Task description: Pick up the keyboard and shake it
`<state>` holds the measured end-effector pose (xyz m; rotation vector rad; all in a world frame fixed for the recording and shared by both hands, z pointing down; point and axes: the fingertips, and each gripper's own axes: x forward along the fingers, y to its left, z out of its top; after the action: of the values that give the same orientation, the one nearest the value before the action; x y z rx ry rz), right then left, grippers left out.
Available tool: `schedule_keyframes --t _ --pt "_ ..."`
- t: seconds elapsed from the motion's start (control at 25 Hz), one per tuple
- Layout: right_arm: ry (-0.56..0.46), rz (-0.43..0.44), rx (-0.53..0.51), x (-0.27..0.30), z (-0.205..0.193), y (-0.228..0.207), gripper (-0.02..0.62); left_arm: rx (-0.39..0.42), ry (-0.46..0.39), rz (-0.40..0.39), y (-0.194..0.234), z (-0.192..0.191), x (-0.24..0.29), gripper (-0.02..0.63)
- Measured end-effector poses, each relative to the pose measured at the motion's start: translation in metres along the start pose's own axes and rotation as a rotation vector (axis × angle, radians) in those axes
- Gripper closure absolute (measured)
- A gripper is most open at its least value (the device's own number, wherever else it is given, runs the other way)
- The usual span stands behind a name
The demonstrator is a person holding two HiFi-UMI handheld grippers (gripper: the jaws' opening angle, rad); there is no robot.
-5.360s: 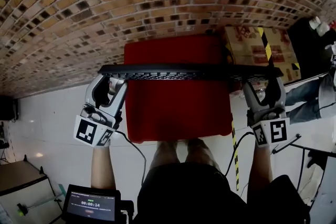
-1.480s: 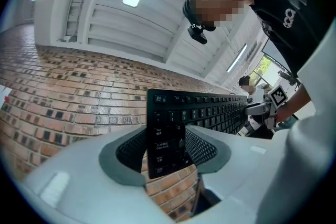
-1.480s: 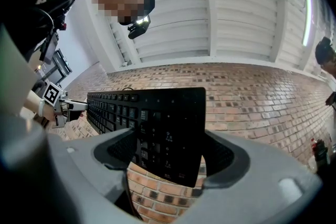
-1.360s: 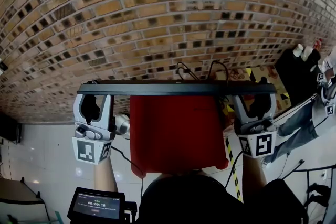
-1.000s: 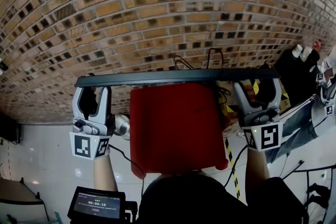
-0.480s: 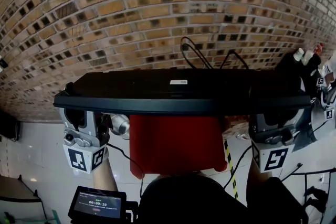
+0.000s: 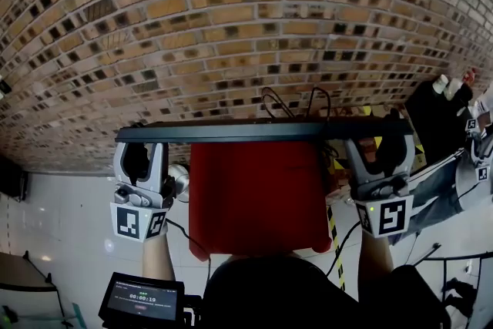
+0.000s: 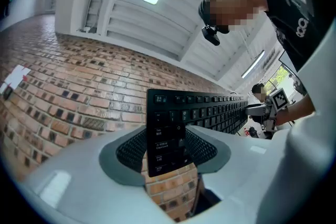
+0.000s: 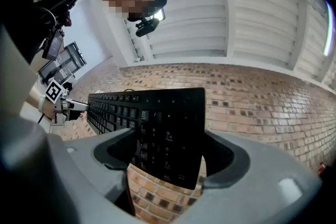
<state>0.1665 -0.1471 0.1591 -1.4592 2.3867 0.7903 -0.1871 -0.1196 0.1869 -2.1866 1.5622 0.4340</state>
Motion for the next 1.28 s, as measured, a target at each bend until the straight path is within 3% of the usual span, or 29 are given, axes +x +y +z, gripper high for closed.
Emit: schedule_keyframes --t 0.08,0.24,0.68,0.92,1.28 --pt "0.053 0.012 -0.002 -0.005 -0.014 0.006 0.224 -0.036 0.033 0.005 -0.002 -0.020 -0.009 0.376" --pt "0.057 0.042 -0.036 -0.004 -0.012 0.017 0.224 -0.103 0.041 0.025 -0.002 -0.047 -0.024 0.376" --pt "-0.022 0.084 -0.272 0.000 0.048 0.036 0.224 -0.227 -0.129 0.061 0.005 -0.051 -0.037 0.376" --pt "-0.065 0.134 -0.395 0.007 0.080 0.048 0.224 -0.298 -0.174 0.089 0.005 -0.055 -0.045 0.376" --pt "-0.067 0.129 -0.379 0.007 0.075 0.045 0.224 -0.292 -0.164 0.088 0.005 -0.055 -0.041 0.374"
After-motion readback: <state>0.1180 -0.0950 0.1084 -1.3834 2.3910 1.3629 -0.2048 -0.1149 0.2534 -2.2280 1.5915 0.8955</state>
